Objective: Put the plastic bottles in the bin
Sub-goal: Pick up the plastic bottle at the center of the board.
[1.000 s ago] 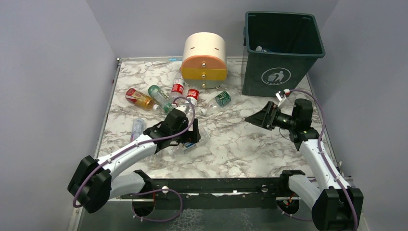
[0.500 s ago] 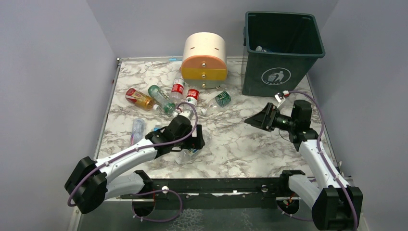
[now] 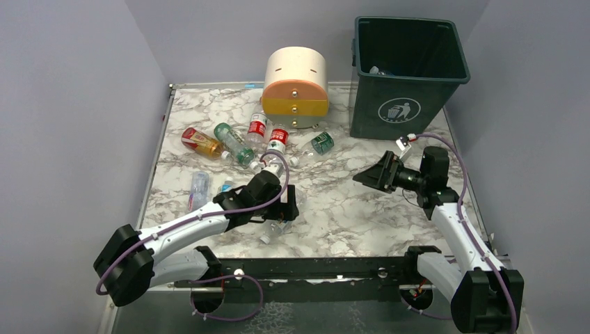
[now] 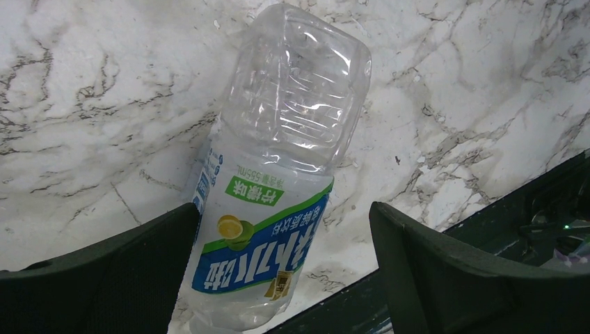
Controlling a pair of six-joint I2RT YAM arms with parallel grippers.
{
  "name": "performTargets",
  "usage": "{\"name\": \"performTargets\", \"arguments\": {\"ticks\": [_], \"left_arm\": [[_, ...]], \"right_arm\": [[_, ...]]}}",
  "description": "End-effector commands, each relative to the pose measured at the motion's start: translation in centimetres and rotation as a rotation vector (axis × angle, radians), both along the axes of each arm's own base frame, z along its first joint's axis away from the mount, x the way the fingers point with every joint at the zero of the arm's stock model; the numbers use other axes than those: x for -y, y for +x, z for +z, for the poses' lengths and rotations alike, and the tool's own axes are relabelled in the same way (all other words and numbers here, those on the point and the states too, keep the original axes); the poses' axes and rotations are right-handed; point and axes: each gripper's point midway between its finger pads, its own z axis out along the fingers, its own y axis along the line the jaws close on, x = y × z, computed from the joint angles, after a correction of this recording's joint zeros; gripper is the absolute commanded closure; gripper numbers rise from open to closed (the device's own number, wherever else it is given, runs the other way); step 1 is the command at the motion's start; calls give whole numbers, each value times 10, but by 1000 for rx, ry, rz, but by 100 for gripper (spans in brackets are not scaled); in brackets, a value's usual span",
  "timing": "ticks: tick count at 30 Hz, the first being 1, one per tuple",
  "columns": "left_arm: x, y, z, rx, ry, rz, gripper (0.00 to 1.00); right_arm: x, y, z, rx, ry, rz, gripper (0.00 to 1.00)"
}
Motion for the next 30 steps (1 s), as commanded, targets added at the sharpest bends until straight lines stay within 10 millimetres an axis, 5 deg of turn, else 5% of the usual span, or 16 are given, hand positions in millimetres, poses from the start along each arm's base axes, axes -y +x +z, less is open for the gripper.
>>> {"name": "performTargets", "arguments": {"ticks": [1,22,30], "left_arm": [[-1,-7,-14,-24,46,-8,1],[8,-25,-41,-12,201,-43,1],[13,-20,-45,-4,239,-45,23]], "right_arm": [[-3,-3,4,26,14,31,0],[-4,-4,-3,10,16,36,0],[-4,-5,-6,1,17,35,0]]}}
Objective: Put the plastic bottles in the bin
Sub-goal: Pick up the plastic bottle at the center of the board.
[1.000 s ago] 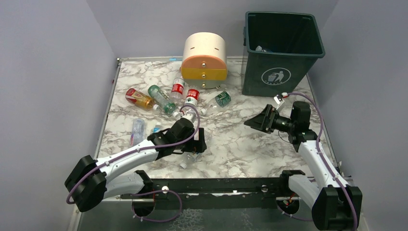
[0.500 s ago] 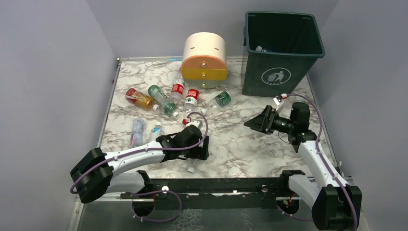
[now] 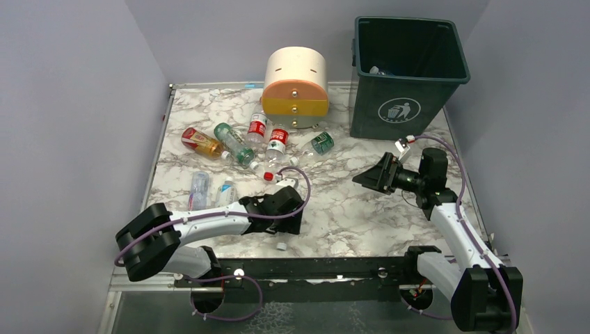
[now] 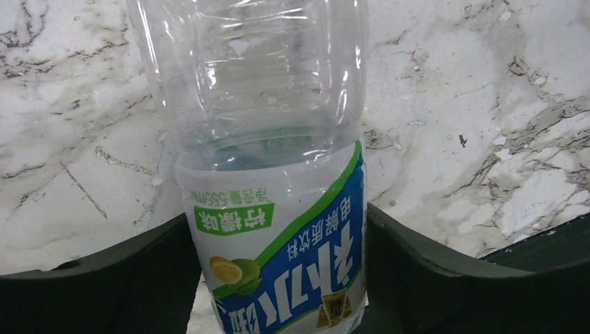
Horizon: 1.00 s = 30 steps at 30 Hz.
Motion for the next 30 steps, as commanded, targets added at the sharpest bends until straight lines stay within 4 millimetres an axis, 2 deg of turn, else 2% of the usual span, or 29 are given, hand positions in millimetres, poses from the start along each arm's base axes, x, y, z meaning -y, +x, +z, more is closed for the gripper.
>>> {"name": "performTargets", "arguments": {"ticks": [1,4,6,15,23,30], "left_arm": [[5,8,3,29,23,7,27],[8,8,4,28,25,2,39],[9,9,5,32,21,-1,42],[33,19,35,77,-50,-42,44],[70,26,72,125,-156,-136,44],[95,18,90,131,-246,-213,44]], "right_arm": [[-4,-4,1,15,15,32,0],[-4,-4,0,14,15,32,1],[-4,-4,-1,11,16,34,1],[-4,-2,-2,8,18,36,0],[-4,4,3,15,17,33,0],[-7,13,11,21,18,36,0]]}}
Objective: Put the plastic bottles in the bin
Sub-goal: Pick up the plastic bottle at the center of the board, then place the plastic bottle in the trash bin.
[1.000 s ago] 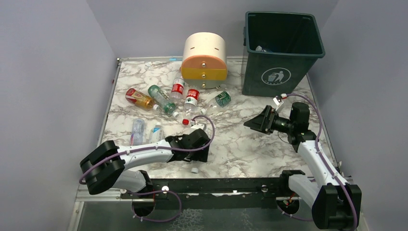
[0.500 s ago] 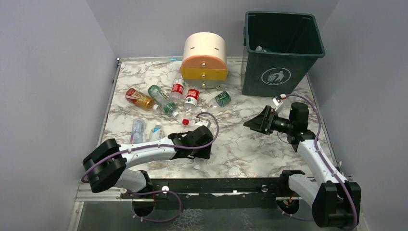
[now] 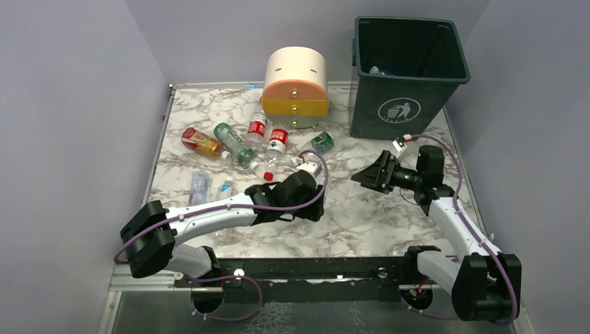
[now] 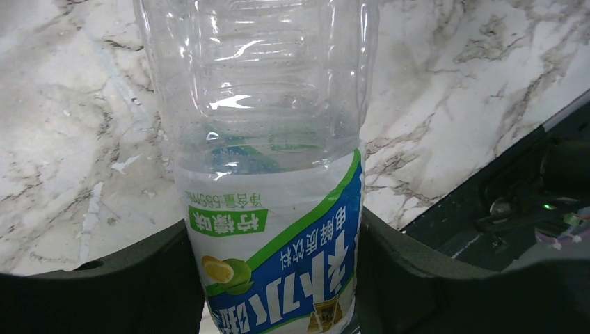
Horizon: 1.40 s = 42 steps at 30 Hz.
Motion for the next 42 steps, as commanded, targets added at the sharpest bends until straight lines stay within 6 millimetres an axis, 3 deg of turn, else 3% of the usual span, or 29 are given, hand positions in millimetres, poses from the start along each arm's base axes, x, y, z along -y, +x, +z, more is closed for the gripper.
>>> {"name": "performTargets", "arguments": {"ticks": [1,15,42], "left_arm": [[25,-7,17,10,-86,-89,44],[47,-17,29,19,-148,-152,44],[61,-20,40,55,-176,-196,44]], "right_arm": [[-6,9,22,68,18,29,0],[-36,20,22,32,9,78,0],[-71,5,10,-9,-20,142,1]]}}
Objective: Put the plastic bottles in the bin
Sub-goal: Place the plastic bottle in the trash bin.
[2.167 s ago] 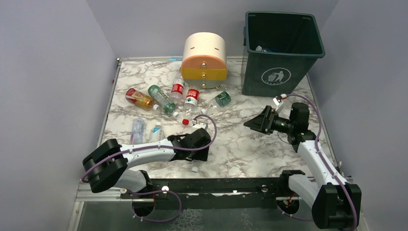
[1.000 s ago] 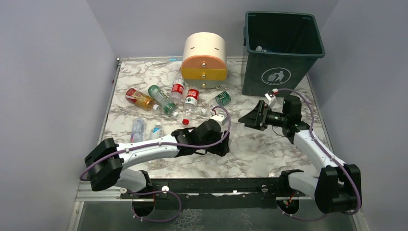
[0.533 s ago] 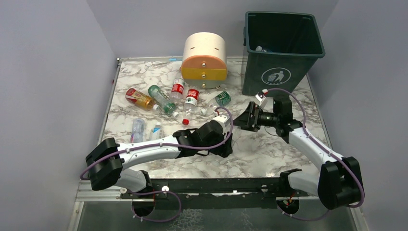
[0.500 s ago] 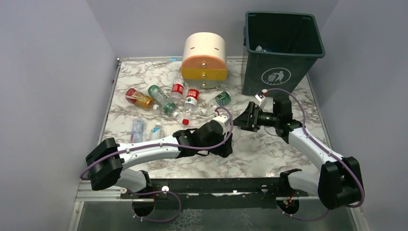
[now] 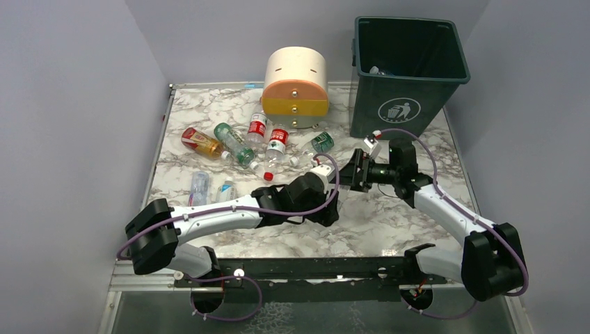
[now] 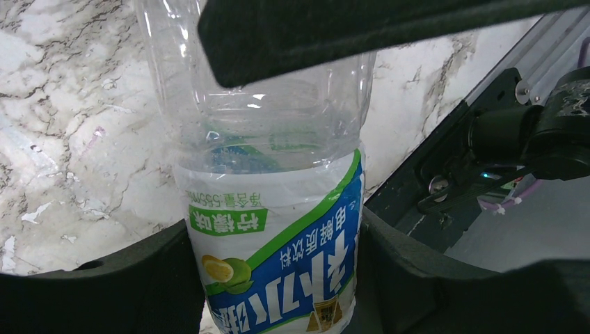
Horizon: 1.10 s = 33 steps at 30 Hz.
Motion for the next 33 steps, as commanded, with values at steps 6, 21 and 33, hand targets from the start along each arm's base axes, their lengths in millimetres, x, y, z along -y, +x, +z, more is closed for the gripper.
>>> {"name": "performTargets", "arguments": {"ticks": [6,21,33], "left_arm": [[19,6,21,46,-53,-27,44],[18,7,41,70,-74,-29,27],[-12,11,87,144,-95,37,1]], "right_arm": [[-10,3,9,41,-2,5,1],[-6,2,9,62,-25,-11,40],[-8,18,31,113,-34,-34,42]]}}
